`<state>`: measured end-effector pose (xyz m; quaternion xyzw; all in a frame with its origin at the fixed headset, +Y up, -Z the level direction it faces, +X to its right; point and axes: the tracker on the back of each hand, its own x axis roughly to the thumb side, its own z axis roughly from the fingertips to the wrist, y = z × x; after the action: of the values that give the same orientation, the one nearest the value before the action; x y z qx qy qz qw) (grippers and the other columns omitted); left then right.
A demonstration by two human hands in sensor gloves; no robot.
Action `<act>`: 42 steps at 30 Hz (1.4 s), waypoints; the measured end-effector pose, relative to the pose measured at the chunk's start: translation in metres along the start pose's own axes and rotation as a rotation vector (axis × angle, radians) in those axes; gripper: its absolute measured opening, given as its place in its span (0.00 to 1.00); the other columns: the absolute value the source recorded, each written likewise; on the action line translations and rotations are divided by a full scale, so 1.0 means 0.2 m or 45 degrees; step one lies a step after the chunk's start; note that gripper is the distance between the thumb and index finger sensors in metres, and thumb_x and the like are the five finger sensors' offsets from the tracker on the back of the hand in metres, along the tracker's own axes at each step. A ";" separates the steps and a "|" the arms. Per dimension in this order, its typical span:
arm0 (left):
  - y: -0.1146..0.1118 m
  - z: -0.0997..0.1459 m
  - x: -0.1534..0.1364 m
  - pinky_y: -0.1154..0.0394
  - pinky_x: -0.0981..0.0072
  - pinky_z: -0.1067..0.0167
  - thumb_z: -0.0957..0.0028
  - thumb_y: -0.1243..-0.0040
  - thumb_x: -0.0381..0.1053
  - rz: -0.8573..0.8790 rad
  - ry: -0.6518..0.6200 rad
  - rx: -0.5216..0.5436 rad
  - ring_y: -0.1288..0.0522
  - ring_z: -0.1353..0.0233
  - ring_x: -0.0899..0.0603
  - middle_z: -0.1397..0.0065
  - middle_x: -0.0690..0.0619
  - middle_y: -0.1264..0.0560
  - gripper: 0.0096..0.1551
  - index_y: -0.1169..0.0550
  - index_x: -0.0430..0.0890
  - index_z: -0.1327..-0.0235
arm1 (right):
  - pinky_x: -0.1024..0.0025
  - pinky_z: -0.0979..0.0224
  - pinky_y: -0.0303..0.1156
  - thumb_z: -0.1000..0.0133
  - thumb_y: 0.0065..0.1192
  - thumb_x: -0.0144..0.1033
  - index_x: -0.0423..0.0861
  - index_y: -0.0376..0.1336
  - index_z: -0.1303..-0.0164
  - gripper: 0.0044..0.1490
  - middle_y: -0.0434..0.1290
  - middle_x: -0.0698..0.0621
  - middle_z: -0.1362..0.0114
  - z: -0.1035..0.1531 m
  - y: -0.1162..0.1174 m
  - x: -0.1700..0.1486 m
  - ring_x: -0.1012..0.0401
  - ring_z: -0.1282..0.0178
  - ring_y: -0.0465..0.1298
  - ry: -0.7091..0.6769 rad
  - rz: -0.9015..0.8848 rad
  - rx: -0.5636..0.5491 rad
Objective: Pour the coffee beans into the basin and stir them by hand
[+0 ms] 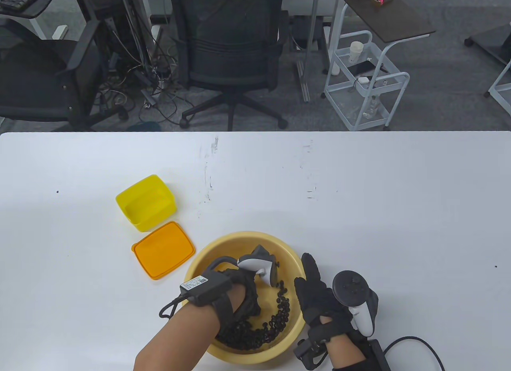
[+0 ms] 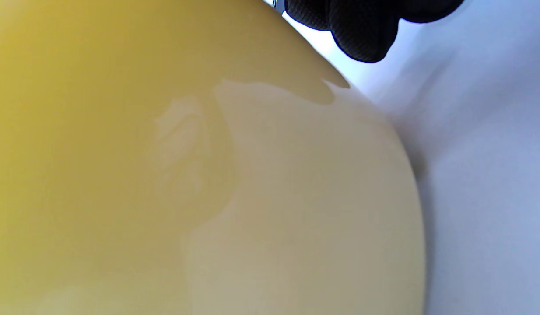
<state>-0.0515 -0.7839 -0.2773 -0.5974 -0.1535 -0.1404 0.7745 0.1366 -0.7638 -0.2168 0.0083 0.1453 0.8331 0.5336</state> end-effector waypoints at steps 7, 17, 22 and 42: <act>0.00 -0.02 0.08 0.22 0.52 0.42 0.48 0.59 0.69 0.256 -0.359 -0.007 0.09 0.70 0.41 0.69 0.44 0.08 0.47 0.13 0.30 0.67 | 0.35 0.30 0.53 0.37 0.38 0.46 0.47 0.30 0.20 0.41 0.49 0.32 0.23 0.00 0.00 0.00 0.33 0.28 0.61 -0.004 0.007 -0.009; 0.11 0.00 0.06 0.26 0.53 0.36 0.41 0.62 0.66 0.663 -0.719 0.203 0.14 0.45 0.46 0.43 0.49 0.19 0.39 0.31 0.33 0.40 | 0.35 0.30 0.53 0.37 0.37 0.46 0.47 0.30 0.20 0.41 0.49 0.32 0.23 0.00 0.00 0.00 0.33 0.29 0.61 0.001 0.012 -0.011; 0.14 0.01 -0.01 0.29 0.55 0.33 0.40 0.63 0.66 0.750 -0.692 0.333 0.16 0.42 0.48 0.39 0.51 0.22 0.41 0.37 0.32 0.36 | 0.35 0.30 0.53 0.37 0.38 0.46 0.47 0.30 0.20 0.41 0.49 0.32 0.23 0.00 0.00 0.00 0.33 0.28 0.61 0.000 0.012 -0.011; 0.14 0.18 0.01 0.33 0.49 0.29 0.46 0.57 0.66 -0.306 0.205 0.911 0.16 0.39 0.39 0.36 0.42 0.22 0.38 0.30 0.42 0.32 | 0.35 0.30 0.53 0.37 0.38 0.46 0.47 0.30 0.20 0.41 0.49 0.32 0.23 0.00 0.00 0.00 0.33 0.29 0.61 -0.001 0.008 -0.008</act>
<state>-0.0402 -0.7414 -0.2919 -0.2542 -0.2004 -0.2143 0.9216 0.1372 -0.7644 -0.2173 0.0072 0.1423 0.8353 0.5310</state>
